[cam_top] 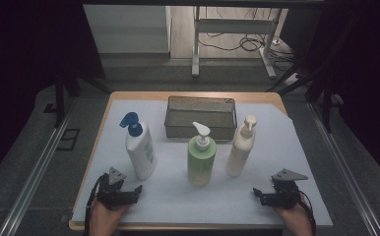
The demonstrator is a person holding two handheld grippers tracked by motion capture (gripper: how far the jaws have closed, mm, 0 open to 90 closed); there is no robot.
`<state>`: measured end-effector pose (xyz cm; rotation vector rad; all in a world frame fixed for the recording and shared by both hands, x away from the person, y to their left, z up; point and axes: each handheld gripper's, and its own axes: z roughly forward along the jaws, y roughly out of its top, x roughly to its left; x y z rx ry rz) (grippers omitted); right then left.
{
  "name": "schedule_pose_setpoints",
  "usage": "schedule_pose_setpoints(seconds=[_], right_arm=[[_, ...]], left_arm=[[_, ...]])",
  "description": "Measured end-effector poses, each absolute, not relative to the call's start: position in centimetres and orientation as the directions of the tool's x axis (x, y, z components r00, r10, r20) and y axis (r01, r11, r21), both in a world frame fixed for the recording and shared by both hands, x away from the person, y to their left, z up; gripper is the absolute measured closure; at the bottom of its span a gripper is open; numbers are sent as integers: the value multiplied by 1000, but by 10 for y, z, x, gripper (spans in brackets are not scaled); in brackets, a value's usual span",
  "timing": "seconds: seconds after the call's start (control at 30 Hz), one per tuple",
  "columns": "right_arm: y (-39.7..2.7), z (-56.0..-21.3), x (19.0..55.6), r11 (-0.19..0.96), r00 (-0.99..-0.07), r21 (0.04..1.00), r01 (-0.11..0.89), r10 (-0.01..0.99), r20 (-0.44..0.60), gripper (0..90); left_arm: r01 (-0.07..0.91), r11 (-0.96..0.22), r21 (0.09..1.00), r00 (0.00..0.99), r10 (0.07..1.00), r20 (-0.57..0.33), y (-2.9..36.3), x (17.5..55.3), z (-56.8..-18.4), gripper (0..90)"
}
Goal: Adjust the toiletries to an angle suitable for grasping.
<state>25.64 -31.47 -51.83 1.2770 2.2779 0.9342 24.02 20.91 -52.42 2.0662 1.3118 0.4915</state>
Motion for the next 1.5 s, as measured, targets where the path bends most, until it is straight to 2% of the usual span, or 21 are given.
schedule_pose_setpoints(seconds=[0.77,1.2,1.27,1.5], right_arm=[[-315,-518,257,374,-524,697,612,851,3,117],[-315,-512,257,354,-523,693,628,851,39,158],[-315,-510,257,351,-521,698,625,853,37,173],[-313,-503,257,338,-531,712,616,846,58,317]], left_arm=[[664,-303,683,435,900,-24,209,240,-524,121],[665,-302,683,435,900,-24,209,240,-524,121],[665,-302,683,434,900,-24,209,240,-524,121],[664,-302,684,434,900,-24,209,240,-524,121]])
